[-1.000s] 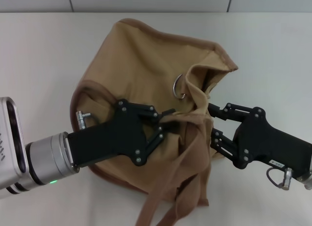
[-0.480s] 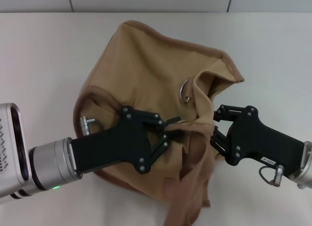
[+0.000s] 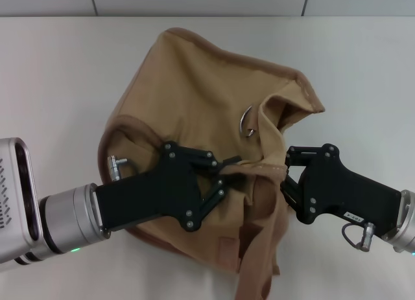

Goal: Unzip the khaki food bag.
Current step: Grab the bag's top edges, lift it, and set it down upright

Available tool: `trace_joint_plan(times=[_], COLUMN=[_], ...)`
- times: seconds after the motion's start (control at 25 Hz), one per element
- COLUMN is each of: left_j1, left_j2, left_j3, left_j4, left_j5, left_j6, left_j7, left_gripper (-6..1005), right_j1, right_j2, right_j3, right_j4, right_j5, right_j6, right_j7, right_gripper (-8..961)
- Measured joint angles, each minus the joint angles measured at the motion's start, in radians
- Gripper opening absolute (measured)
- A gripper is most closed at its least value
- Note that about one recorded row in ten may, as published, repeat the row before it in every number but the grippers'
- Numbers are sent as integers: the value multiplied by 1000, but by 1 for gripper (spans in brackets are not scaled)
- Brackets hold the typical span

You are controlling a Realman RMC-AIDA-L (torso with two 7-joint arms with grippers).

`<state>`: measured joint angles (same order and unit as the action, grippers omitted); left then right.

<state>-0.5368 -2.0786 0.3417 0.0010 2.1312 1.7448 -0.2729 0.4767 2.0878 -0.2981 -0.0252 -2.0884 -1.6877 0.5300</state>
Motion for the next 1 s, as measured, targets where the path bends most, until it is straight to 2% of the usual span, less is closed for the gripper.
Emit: trace_joint_plan(times=[0.4,0.64,1.0], left_j1=[0,5,25], left_j2=[0,0,0], left_j3=[-4,-20,-124], left_j4=[-1,-2,-27], left_j5=[-1,-4,-5], left_j6=[-4,-2,10], left_j7=[0,0,0], left_gripper=[84,86,88], right_j1=[-9,-10,-12], right_j2=[0,0,0], right_j3=[-1,5,7], right_j4=[6,13,12], right_j5=[0,1,4], right_j6=[-8,-2,0], right_j7=[-18,-18,-37], right_gripper=[16,11,11])
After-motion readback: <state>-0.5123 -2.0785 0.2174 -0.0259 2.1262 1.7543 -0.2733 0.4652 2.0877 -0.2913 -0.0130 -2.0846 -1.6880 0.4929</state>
